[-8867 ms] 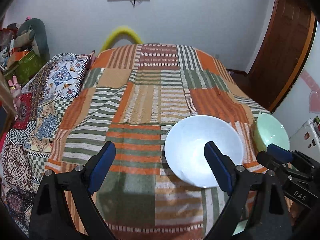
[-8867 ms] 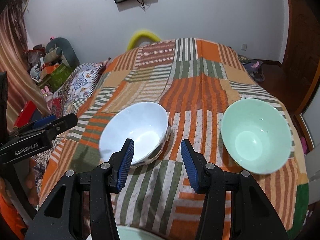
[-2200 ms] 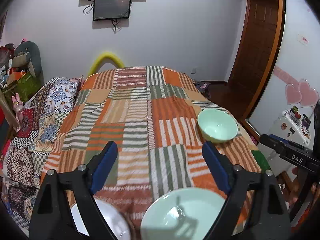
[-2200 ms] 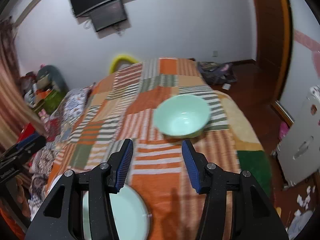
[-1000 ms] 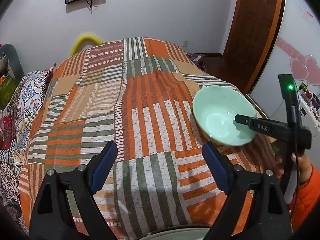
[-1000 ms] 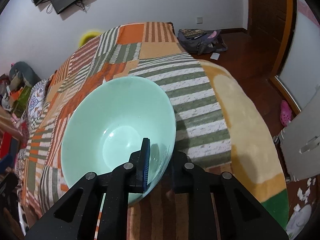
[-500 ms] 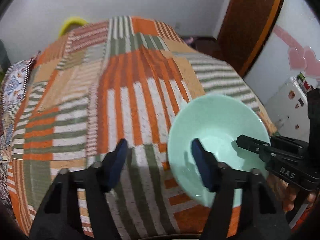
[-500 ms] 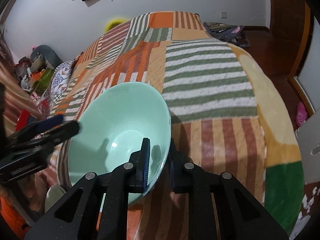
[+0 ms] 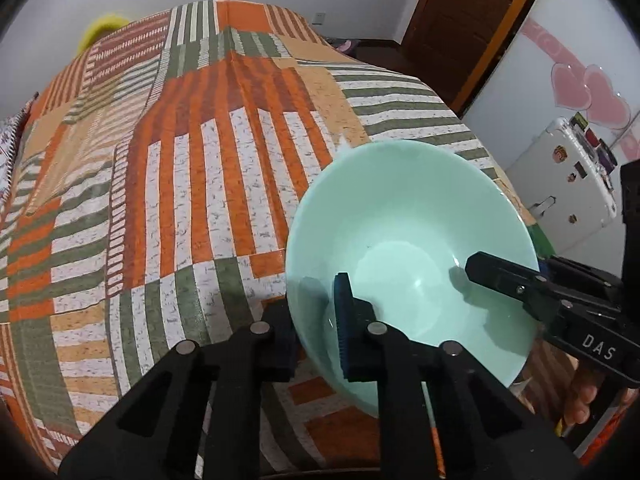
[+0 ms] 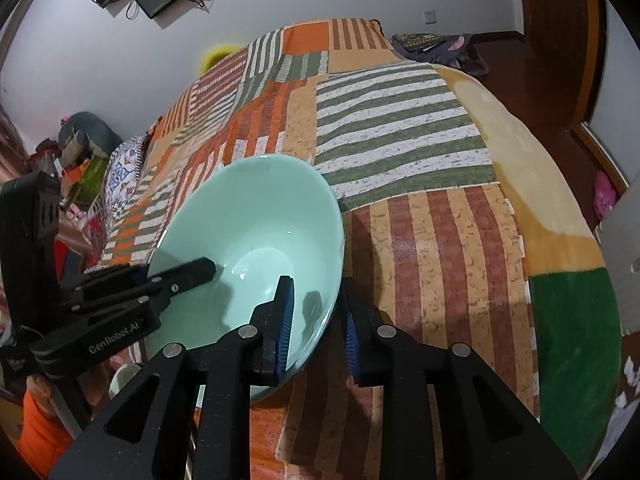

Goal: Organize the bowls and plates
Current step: 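Lift the mint-green bowl with both grippers and carry it over the white bowl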

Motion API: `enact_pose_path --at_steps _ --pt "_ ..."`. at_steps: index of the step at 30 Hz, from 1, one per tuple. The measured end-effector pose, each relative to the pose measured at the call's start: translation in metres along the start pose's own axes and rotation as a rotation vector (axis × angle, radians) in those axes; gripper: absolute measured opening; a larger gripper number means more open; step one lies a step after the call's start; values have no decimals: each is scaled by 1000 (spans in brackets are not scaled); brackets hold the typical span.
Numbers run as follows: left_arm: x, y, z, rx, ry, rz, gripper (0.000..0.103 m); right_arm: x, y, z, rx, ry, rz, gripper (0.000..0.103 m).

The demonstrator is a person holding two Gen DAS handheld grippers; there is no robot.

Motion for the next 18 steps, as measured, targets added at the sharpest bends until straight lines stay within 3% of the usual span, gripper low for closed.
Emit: enact_pose_path --at_steps 4,8,18 --pt "-5 1 -5 -6 10 -7 15 -6 -3 6 -9 44 -22 21" --pt "-21 4 -8 -12 10 -31 15 -18 -5 10 4 31 -48 21" --pt "-102 21 -2 -54 1 -150 14 -51 7 43 -26 -21 -96 21"
Point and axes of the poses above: each gripper's, at about its wrist camera, not at the fingertips, and x roughly the way its jaws point, z to its left, y to its underside, the point moved 5 cm from there along x, roughly the way its jaws point, and after that the axes turned 6 degrees about x, right-handed, at the moved point
